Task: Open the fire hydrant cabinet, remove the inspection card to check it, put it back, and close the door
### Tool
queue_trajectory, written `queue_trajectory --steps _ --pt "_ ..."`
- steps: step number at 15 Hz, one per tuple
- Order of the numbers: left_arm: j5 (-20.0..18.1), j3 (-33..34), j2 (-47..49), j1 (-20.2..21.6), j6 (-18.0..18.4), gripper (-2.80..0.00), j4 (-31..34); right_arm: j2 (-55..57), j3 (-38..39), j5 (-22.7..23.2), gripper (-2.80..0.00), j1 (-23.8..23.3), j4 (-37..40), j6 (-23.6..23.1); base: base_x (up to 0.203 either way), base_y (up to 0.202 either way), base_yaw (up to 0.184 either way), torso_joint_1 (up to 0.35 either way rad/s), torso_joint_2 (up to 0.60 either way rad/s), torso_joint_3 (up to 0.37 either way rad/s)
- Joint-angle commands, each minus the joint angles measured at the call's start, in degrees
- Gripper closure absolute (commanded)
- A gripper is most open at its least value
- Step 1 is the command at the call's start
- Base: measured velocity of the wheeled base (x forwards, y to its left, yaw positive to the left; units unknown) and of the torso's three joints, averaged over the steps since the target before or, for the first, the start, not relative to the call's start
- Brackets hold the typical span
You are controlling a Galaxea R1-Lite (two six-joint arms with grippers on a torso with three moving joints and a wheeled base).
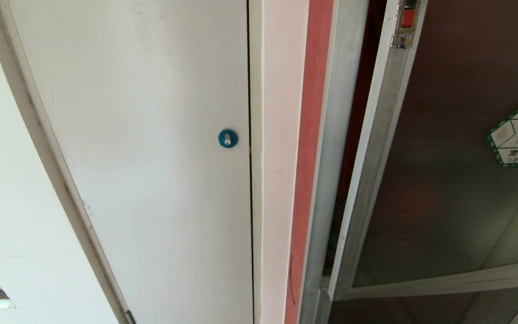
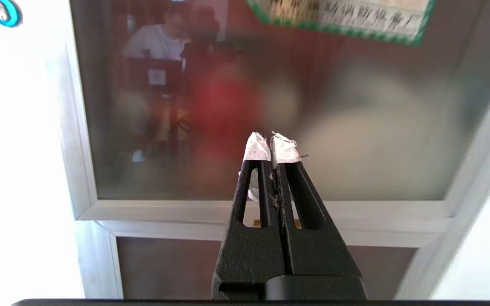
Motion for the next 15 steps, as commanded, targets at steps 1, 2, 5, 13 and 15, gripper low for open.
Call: queue_trajectory --steps 1,2,5,13,15 --pt "0.0 0.0 0.1 0.0 0.0 0.00 0.0 -0.4 8.6 0.1 0.00 0.0 -8.7 0.3 0.000 0.000 0.000 0.000 0.00 0.000" --pt "0.0 0.0 0.1 0.0 0.0 0.00 0.0 -0.4 12.1 0.1 0.00 0.0 -12.7 0.1 0.000 0.000 0.000 0.000 0.00 0.000" --pt "0.0 0.0 0.1 0.0 0.0 0.00 0.0 -0.4 19.0 0.3 0.00 0.0 -17.3 -0.4 0.000 0.000 0.000 0.000 0.00 0.000" --pt "0.0 0.0 0.1 0.0 0.0 0.00 0.0 -0.4 19.3 0.3 0.00 0.0 -6.7 4.5 0.000 0.000 0.000 0.000 0.00 0.000" --pt "0.0 0.0 0.1 0.0 0.0 0.00 0.0 -0.3 19.2 0.3 0.00 0.0 -6.7 4.9 0.000 0.000 0.000 0.000 0.00 0.000"
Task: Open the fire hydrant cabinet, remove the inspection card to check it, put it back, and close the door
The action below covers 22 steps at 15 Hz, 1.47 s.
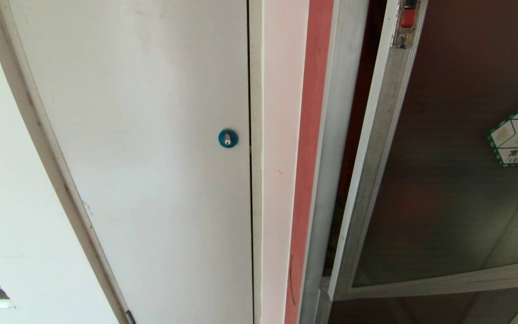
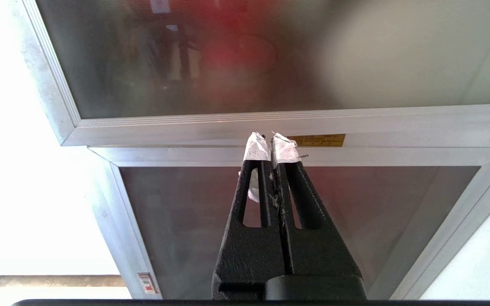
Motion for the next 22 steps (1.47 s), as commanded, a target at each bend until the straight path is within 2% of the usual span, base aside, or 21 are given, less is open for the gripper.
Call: queue_trajectory --steps 1,4,22 --pt "0.0 0.0 0.1 -0.1 0.0 0.00 0.0 0.0 -0.1 0.0 0.00 0.0 0.0 0.6 0.000 0.000 0.000 0.000 0.00 0.000" --pt "0.0 0.0 0.1 0.0 0.0 0.00 0.0 0.0 0.0 -0.3 0.00 0.0 -0.3 1.7 0.000 0.000 0.000 0.000 0.00 0.000" --pt "0.0 0.0 0.1 0.0 0.0 0.00 0.0 0.0 0.0 -0.3 0.00 0.0 -0.4 1.7 0.000 0.000 0.000 0.000 0.00 0.000"
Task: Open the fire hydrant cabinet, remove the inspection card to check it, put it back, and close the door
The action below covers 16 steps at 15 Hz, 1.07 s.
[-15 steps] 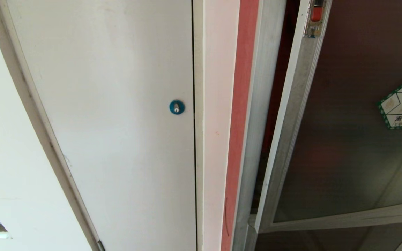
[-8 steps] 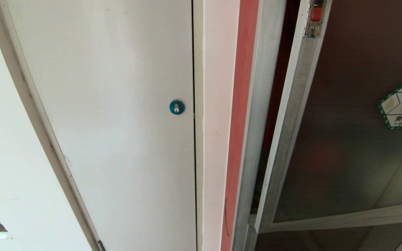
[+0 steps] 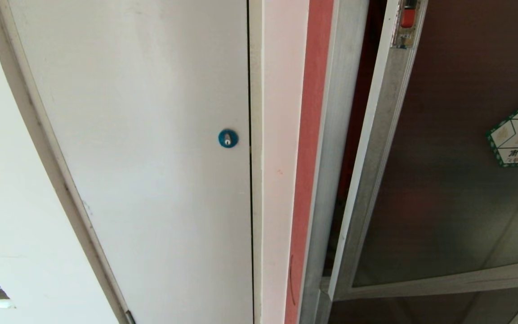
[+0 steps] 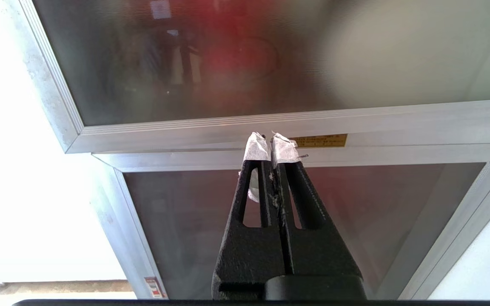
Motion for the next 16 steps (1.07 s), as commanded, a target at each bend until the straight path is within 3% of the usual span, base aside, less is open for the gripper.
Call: queue_trajectory --steps 1,8,12,16 --pt "0.0 0.0 0.1 0.0 0.0 0.00 0.0 0.0 0.0 0.0 0.00 0.0 0.0 0.1 0.000 0.000 0.000 0.000 0.00 0.000" --pt "-0.2 -0.4 0.1 0.0 0.7 0.00 -1.8 0.0 0.0 0.1 0.00 0.0 0.0 0.0 0.000 0.000 0.000 0.000 0.00 0.000" --pt "-1.1 -7.8 4.7 -0.2 0.6 0.00 -1.5 0.0 0.0 0.0 0.00 0.0 0.0 0.0 0.000 0.000 0.000 0.000 0.00 0.000" --pt "-11.2 -19.5 17.4 -0.3 0.2 0.00 -1.4 0.0 0.0 0.0 0.00 0.0 0.0 0.0 0.000 0.000 0.000 0.000 0.00 0.000"
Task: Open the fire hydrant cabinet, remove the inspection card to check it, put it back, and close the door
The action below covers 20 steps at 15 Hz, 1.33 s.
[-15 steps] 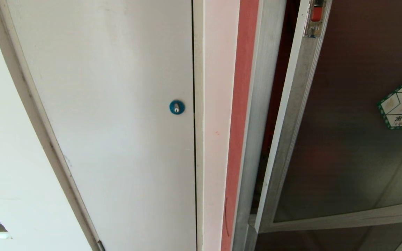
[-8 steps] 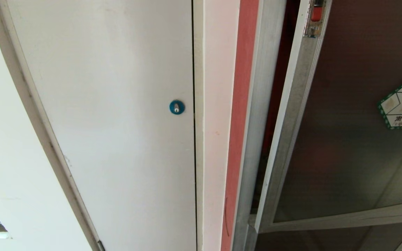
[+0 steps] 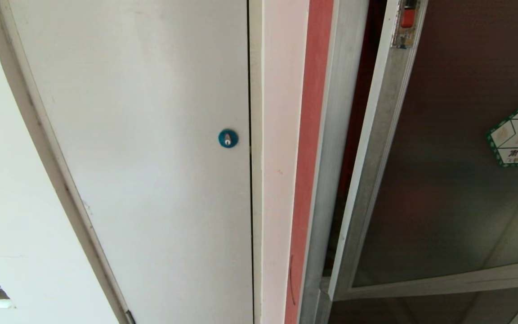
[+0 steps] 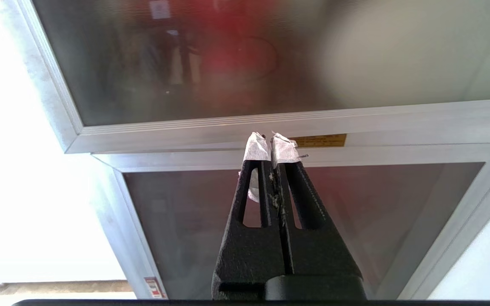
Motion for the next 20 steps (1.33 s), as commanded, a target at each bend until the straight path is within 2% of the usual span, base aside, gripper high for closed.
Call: queue_trajectory --steps 1,3,5,6,7,10,13,15,19,20 --pt "-5.7 -7.4 11.0 0.0 -0.2 0.00 0.0 0.0 0.0 0.0 0.00 0.0 0.0 0.0 0.000 0.000 0.000 0.000 0.00 0.000" --pt "-11.6 -13.9 18.1 0.0 -1.5 0.00 -0.2 0.0 0.0 0.0 0.00 0.0 0.0 0.0 0.000 0.000 0.000 0.000 0.00 0.000" --pt "-19.1 -21.1 24.8 -0.3 -3.9 0.00 -0.3 0.0 0.0 0.0 0.00 0.0 0.0 0.0 0.000 0.000 0.000 0.000 0.00 0.000" --pt "-22.2 -24.3 28.1 -1.2 -5.4 0.00 -0.3 0.0 0.0 0.0 0.00 0.0 0.0 0.0 0.000 0.000 0.000 0.000 0.00 0.000" --pt "-24.2 -27.1 31.2 -3.9 -7.0 0.00 -0.3 0.0 0.0 0.0 0.00 0.0 0.0 0.0 0.000 0.000 0.000 0.000 0.00 0.000" --pt "-25.9 -33.2 38.2 -16.5 -11.9 0.00 -0.6 0.0 0.0 0.0 0.00 0.0 0.0 0.0 0.000 0.000 0.000 0.000 0.00 0.000" --pt "-26.1 -37.6 48.1 -26.4 -14.5 0.00 -4.5 0.0 0.0 0.0 0.00 0.0 0.0 0.0 0.000 0.000 0.000 0.000 0.00 0.000" --pt "-25.9 -39.4 54.6 -30.1 -14.8 0.00 -8.0 0.0 0.0 0.0 0.00 0.0 0.0 0.0 0.000 0.000 0.000 0.000 0.00 0.000" --pt "-25.0 -42.9 64.9 -33.8 -14.7 0.00 -15.0 0.0 0.0 0.0 0.00 0.0 0.0 0.0 0.000 0.000 0.000 0.000 0.00 0.000" --pt "-23.8 -44.1 67.1 -34.8 -14.6 0.00 -15.7 0.0 0.0 0.0 0.00 0.0 0.0 0.0 0.000 0.000 0.000 0.000 0.00 0.000"
